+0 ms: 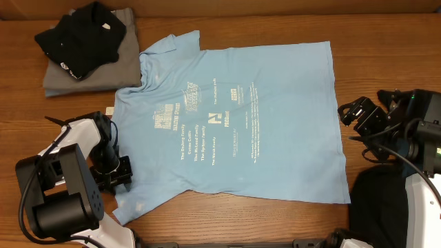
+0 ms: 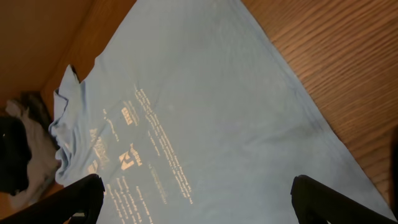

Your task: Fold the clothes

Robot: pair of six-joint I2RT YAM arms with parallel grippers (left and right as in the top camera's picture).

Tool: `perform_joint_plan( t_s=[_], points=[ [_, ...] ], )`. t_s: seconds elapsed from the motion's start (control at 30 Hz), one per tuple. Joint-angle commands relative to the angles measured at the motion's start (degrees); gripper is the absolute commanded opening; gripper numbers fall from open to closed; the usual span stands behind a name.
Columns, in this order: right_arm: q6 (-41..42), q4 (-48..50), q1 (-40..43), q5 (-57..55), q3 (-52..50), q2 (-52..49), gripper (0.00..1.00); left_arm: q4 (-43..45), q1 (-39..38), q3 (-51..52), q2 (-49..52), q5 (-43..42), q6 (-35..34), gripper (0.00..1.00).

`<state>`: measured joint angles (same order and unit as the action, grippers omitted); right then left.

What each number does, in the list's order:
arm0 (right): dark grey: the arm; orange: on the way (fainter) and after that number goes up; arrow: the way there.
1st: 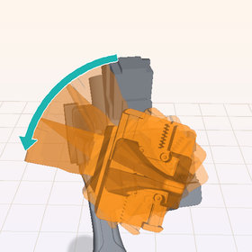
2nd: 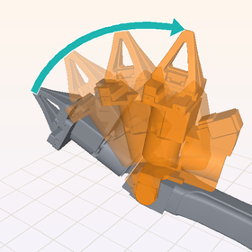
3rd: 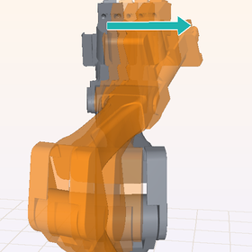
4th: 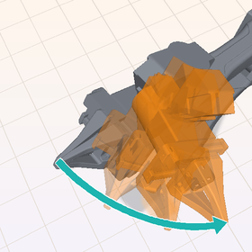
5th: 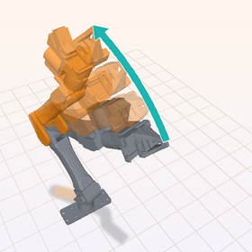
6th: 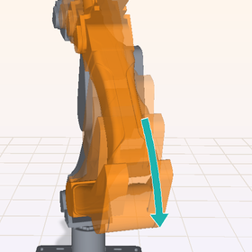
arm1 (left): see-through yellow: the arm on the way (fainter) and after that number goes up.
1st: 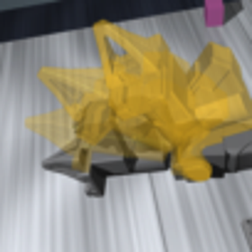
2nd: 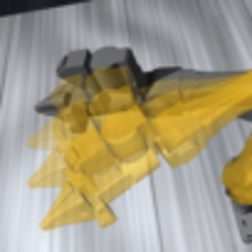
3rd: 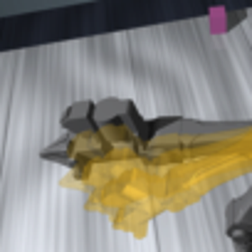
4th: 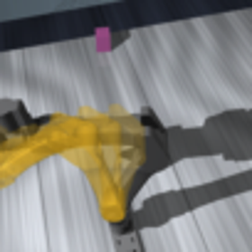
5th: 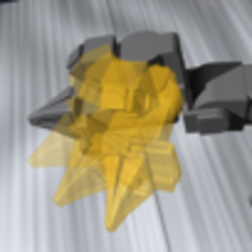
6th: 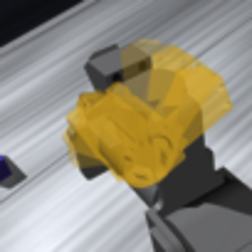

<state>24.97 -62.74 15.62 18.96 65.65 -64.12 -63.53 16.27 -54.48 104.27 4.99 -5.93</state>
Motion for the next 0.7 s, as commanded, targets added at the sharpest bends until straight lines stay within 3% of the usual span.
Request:
perform_joint_plan(
  t_s=[0.0,0.07,0.1,0.5,0.67],
  points=[
    [1.33,-0.02,-0.11,-2.86,1.40,0.48,1.00,3.89,0.31,2.08,0.61,1.38,-0.09,0.24],
    [1.60,0.07,-0.11,-2.91,1.38,0.35,1.00,4.94,0.20,2.08,0.59,1.38,-0.11,0.07],
    [1.68,0.09,-0.11,-3.10,1.38,0.35,1.00,5.05,0.20,2.08,0.59,1.38,-0.44,0.04],
    [4.72,-2.80,-0.11,-5.01,1.03,-6.32,0.99,1.79,0.26,-1.53,-3.04,0.94,-0.90,0.04],
    [8.00,-6.21,-0.11,-4.98,-1.40,-14.62,0.93,-1.99,0.26,-6.32,-8.94,0.92,-0.90,0.04]
  ],
)
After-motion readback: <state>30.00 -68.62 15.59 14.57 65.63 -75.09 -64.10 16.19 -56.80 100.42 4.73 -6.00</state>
